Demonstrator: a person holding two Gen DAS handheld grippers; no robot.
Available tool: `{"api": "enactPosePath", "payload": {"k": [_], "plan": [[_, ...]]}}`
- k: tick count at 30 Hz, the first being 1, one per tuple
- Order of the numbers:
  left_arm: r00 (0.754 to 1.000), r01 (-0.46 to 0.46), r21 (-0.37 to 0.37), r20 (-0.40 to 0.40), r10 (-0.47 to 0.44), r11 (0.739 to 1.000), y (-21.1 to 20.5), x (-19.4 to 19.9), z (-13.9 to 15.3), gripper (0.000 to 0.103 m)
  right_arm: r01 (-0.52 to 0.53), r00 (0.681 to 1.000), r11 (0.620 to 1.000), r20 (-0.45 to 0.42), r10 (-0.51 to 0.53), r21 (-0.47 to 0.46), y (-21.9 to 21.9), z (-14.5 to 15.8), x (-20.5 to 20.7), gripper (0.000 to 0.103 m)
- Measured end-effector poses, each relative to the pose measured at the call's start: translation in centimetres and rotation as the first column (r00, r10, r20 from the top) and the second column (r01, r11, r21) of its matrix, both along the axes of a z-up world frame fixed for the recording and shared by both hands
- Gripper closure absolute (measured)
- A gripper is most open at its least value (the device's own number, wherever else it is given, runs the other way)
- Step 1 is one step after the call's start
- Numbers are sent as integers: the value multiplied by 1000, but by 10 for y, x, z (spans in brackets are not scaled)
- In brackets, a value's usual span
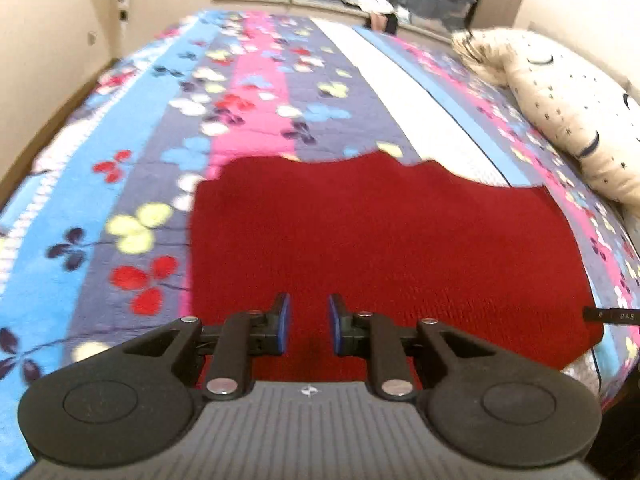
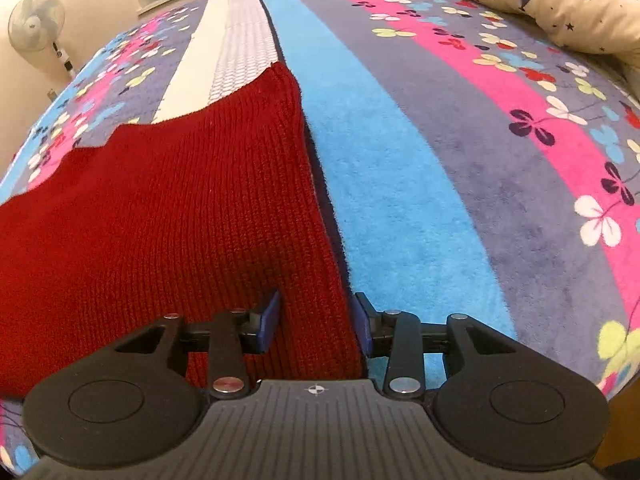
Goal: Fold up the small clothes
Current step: 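Open both grippers and press the folded sweater flat, then grasp the folded sweater edge with the left and right grippers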
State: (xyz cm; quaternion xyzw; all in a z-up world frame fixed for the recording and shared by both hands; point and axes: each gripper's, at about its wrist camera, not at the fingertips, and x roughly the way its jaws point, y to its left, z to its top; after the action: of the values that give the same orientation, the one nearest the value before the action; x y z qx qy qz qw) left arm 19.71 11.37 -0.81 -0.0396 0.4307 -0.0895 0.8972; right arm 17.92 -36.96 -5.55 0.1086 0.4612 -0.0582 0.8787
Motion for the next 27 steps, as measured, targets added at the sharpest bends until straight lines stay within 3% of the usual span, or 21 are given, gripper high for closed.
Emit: {"api": "enactPosePath", "payload": {"k": [2, 5, 7, 11, 14, 16, 18, 23, 27], "plan": [[994, 28, 59, -106, -22, 998, -11, 13, -22, 79, -3, 1000, 1000, 2, 3, -18, 3, 0, 0, 63], [998, 24, 94, -66, -18, 995, -18, 13, -13, 74, 5, 1000, 1000, 16, -4, -29, 5, 4, -4, 63], [1000, 2, 72, -21, 0, 997, -13, 9, -2, 60, 11, 999, 999, 50, -9, -40, 7, 10, -8, 63], [992, -97, 52, 84, 92, 994, 14, -2, 26, 54, -16, 987, 990, 154, 39, -143, 21, 25, -19, 63], [971, -202, 11, 132, 198, 979, 43, -9, 45, 41, -44, 969, 984, 232, 85, -175, 35, 37, -27, 63], [948, -288, -32, 131, 289, 957, 66, -11, 54, 41, -48, 953, 980, 285, 103, -192, 49, 44, -33, 88], [917, -375, -70, 116, 381, 924, 90, -14, 58, 41, -68, 939, 981, 320, 124, -181, 65, 51, -37, 99], [857, -501, -128, 64, 511, 856, 132, -20, 59, 41, -244, 872, 957, 397, 287, -156, 140, 67, -47, 99], [864, -491, -123, 59, 500, 862, 141, -23, 59, 41, -445, 793, 881, 387, 470, -157, 218, 65, -51, 98]]}}
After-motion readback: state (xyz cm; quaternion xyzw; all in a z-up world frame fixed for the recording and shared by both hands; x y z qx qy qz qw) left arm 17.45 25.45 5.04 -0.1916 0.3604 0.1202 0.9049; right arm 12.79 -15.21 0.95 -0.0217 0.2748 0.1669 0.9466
